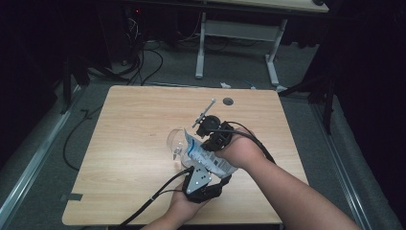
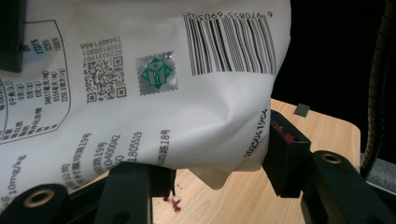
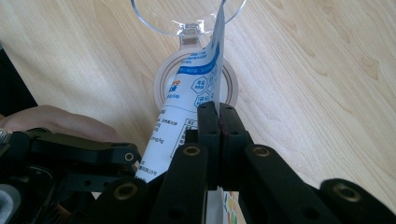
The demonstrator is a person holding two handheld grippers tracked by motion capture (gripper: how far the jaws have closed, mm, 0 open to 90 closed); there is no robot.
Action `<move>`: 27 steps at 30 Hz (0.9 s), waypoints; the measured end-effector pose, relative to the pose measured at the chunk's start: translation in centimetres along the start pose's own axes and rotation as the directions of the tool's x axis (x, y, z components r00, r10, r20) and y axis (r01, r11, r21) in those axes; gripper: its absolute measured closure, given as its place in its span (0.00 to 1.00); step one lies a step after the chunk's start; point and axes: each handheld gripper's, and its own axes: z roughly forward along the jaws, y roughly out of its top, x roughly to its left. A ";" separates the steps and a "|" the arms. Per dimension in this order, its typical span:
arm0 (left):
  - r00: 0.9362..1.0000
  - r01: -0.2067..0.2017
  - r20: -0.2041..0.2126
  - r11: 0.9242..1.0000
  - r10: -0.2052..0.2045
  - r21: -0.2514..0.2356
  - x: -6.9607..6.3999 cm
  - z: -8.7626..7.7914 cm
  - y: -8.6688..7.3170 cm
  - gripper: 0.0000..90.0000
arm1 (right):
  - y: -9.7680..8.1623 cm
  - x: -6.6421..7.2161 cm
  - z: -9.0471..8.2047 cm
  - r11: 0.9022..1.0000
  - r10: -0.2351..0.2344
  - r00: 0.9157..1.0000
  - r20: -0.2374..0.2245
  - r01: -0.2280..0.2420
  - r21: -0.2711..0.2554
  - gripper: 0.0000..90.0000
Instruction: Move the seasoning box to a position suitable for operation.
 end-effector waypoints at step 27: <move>1.000 0.004 0.001 1.000 -0.004 -0.003 0.0 0.0 0.1 0.58 | 0.1 0.0 0.1 1.000 -0.007 1.000 0.001 0.007 -0.005 1.00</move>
